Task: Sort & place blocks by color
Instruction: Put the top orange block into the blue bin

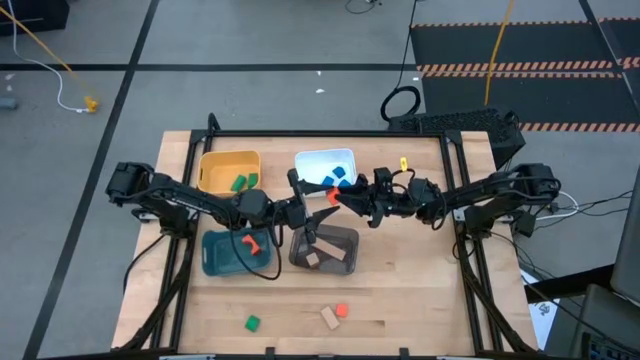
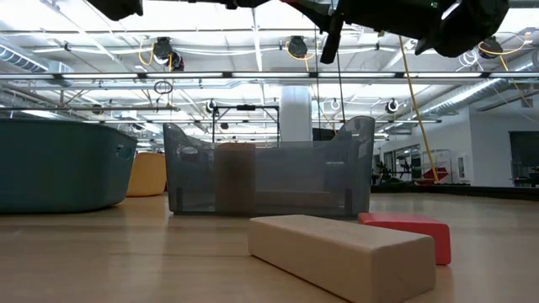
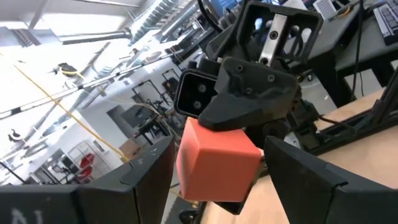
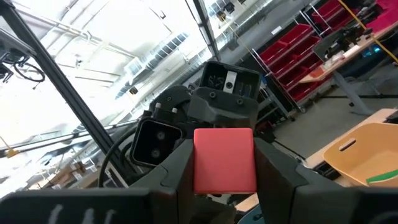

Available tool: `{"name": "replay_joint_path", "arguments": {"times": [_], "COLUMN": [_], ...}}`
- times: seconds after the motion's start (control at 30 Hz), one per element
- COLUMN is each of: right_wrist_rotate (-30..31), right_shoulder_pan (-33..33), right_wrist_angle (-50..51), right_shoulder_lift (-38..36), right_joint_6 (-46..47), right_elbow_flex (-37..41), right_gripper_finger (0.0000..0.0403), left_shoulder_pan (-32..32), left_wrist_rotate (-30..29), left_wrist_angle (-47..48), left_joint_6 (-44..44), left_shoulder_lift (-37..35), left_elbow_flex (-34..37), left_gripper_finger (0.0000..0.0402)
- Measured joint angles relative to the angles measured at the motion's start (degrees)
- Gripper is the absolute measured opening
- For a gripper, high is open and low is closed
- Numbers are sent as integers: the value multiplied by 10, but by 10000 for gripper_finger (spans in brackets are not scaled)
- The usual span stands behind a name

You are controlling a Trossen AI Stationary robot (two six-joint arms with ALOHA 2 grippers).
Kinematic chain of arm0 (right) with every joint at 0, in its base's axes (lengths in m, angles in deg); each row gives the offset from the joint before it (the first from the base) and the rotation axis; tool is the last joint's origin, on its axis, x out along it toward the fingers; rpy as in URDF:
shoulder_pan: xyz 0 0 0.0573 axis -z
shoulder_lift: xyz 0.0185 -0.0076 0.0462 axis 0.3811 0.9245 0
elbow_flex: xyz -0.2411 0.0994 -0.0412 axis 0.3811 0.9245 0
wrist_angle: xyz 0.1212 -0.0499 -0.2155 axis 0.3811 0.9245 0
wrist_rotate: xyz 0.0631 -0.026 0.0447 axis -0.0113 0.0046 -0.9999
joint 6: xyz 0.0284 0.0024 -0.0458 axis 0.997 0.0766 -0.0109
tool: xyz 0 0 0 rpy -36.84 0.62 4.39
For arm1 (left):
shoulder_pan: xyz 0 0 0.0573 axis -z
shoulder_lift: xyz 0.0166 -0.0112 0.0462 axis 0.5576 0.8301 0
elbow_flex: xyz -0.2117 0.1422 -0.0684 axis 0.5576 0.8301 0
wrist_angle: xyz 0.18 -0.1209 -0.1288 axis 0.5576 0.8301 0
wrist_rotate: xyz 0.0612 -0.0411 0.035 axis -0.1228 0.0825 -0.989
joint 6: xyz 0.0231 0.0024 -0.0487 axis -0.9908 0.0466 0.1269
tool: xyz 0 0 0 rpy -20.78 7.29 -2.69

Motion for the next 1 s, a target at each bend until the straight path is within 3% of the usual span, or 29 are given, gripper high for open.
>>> {"name": "replay_joint_path", "arguments": {"times": [0.33,0.43,0.57,0.83,0.9,1.0], "right_wrist_rotate": [-1,-2,-1,0,-18,-95], "right_shoulder_pan": [0,0,0,0,3,22], "right_wrist_angle": [-1,-1,-1,-1,0,19], "right_shoulder_lift": [0,0,0,0,-1,-16], "right_joint_6": [0,-1,5,7,9,24], "right_elbow_flex": [0,0,1,1,1,1], "right_gripper_finger": [112,115,129,133,150,185], "left_shoulder_pan": [0,0,-4,-5,1,13], "left_wrist_rotate": [0,0,-2,-1,-1,0], "left_wrist_angle": [-1,-1,-2,-2,-3,-6], "left_joint_6": [10,18,32,34,40,44], "left_shoulder_lift": [0,0,0,0,0,0], "left_elbow_flex": [0,0,0,0,0,0], "left_gripper_finger": [246,220,157,152,151,146]}}
